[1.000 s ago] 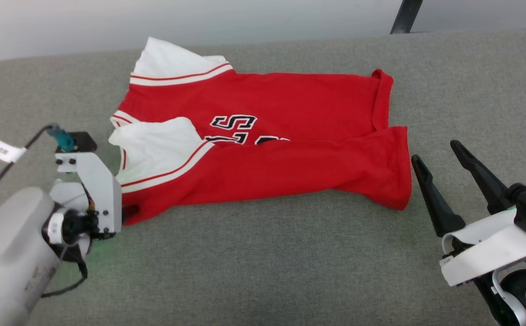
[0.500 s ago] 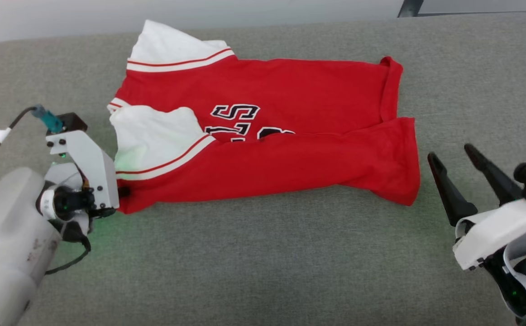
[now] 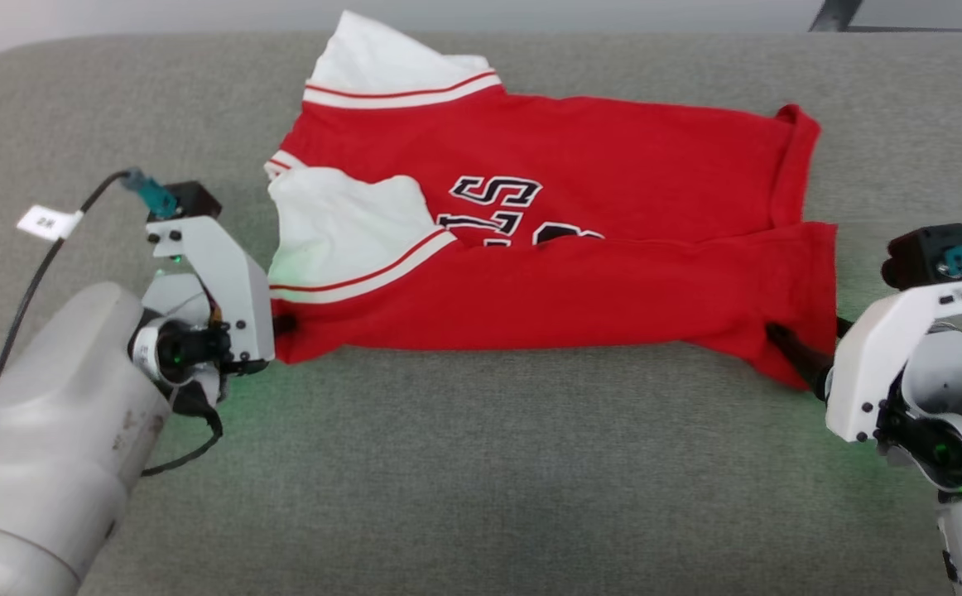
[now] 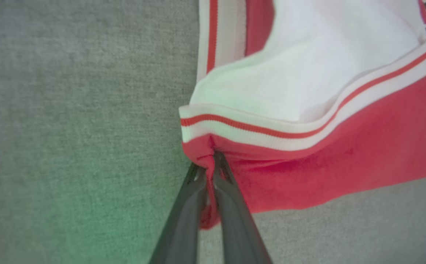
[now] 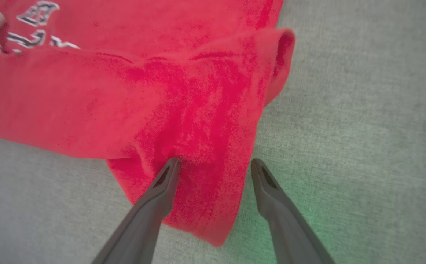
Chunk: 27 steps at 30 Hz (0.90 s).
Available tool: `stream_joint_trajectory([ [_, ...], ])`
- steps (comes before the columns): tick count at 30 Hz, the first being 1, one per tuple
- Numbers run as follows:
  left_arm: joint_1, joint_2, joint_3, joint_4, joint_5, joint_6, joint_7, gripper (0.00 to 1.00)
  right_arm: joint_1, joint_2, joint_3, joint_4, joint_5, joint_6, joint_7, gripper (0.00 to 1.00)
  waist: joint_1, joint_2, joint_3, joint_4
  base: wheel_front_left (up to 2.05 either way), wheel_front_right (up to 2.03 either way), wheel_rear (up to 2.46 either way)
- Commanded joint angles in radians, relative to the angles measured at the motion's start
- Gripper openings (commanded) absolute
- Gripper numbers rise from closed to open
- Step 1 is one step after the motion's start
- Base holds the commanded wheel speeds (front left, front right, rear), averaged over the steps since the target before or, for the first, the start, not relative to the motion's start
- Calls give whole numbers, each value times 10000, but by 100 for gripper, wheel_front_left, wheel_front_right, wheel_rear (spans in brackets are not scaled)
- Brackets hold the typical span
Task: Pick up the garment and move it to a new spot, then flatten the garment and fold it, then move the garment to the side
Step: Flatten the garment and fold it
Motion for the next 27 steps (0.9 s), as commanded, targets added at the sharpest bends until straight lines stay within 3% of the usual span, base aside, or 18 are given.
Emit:
stream_joint_trajectory([
  [1, 124, -362, -183, 157, 76, -109, -12, 0, -232, -28, 63, 326, -162, -7, 327, 100, -1, -1, 248, 264, 0, 0, 0],
  [8, -235, -756, -192, 680, 106, -462, -276, 0, -1094, 182, 372, 1843, -391, -7, 779, 100, -1, -1, 509, 489, 0, 0, 0],
  [9, -273, -802, -199, 752, 102, -481, -286, 0, -1179, 173, 456, 2078, -419, -7, 861, 91, -1, -1, 528, 509, 0, 0, 0],
  [10, -307, -843, -203, 838, 105, -517, -304, 0, -1284, 156, 524, 2258, -472, -7, 884, 22, -1, -1, 543, 524, 0, 0, 0],
  [11, -332, -877, -205, 928, 99, -540, -326, 0, -1351, 126, 631, 2413, -453, -7, 941, 0, -1, -1, 550, 541, 0, 0, 0],
  [17, -423, -876, -179, 1461, 22, -686, -202, 0, -1563, -209, 940, 2719, 3, -5, 1111, 0, -1, -1, 363, 601, 0, 0, 0],
  [27, -514, -509, -108, 1727, -112, -639, 181, 0, -1437, -990, 882, 2173, 843, -8, 1438, 0, -1, -1, -186, 775, 0, 0, 0],
])
